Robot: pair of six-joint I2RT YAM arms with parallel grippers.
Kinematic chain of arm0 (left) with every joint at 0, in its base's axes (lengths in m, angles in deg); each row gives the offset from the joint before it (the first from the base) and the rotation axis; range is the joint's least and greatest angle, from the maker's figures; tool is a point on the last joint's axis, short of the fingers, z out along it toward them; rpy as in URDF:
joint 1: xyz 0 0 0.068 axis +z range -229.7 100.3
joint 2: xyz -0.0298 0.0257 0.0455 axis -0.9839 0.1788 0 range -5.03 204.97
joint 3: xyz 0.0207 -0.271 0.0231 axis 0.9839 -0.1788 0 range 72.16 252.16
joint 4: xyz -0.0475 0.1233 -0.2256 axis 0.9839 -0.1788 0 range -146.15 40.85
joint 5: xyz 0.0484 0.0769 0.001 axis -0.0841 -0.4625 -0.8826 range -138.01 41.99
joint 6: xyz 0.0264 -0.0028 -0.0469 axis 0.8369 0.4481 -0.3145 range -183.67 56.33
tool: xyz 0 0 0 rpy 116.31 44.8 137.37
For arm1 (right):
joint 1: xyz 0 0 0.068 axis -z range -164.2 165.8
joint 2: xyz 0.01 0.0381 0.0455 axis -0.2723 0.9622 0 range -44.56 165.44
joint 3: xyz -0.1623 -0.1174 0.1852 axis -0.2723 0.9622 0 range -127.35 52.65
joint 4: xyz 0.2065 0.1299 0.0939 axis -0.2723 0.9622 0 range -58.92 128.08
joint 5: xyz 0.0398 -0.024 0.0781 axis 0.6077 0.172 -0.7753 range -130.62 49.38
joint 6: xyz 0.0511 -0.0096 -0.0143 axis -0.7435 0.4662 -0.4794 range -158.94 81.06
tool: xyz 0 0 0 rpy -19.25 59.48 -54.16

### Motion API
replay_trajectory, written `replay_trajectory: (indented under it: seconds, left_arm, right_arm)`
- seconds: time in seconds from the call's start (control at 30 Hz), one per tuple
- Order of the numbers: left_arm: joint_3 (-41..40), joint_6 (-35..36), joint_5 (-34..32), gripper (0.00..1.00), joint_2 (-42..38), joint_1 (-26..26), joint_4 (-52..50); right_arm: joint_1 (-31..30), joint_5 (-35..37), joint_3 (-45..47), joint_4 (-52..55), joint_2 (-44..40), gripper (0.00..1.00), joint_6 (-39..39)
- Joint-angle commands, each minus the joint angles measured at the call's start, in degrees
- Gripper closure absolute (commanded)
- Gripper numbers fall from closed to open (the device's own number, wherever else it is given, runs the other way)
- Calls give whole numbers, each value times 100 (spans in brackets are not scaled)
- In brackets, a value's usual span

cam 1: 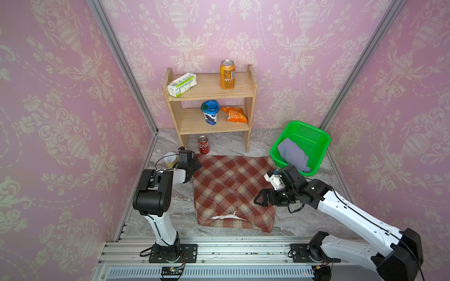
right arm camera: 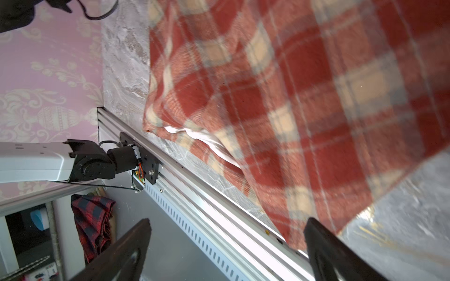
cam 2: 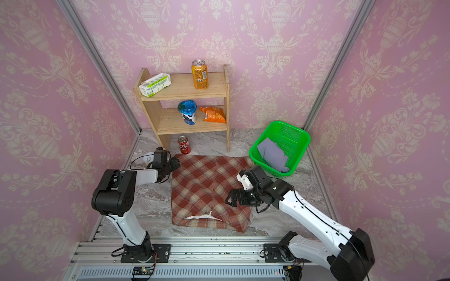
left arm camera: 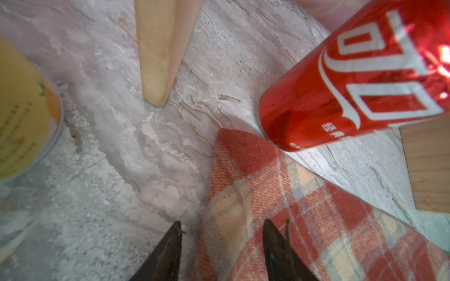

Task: Roll up the skirts
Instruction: Flatten out the skirt at the center of the board.

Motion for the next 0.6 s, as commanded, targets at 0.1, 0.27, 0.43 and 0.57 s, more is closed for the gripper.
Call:
replay_trajectory:
  seconds: [0.1, 0.27, 0.43, 0.57]
  left_arm:
    - [214, 103, 411, 47, 181, 211, -269]
    - [239, 20, 530, 50, 249, 274, -257]
    - [280, -26, 644, 50, 331, 274, -277]
    - [283, -111, 764, 52, 418, 275, -195]
  right_arm:
    - [-1446, 745, -2083, 137, 2148, 14, 929]
    - [-2228, 968, -3521, 349, 3651, 17, 1199]
    - [-2561, 992, -3948, 52, 4236, 14, 1216]
    - [-2840, 1048, -3858, -349, 4413, 14, 1328]
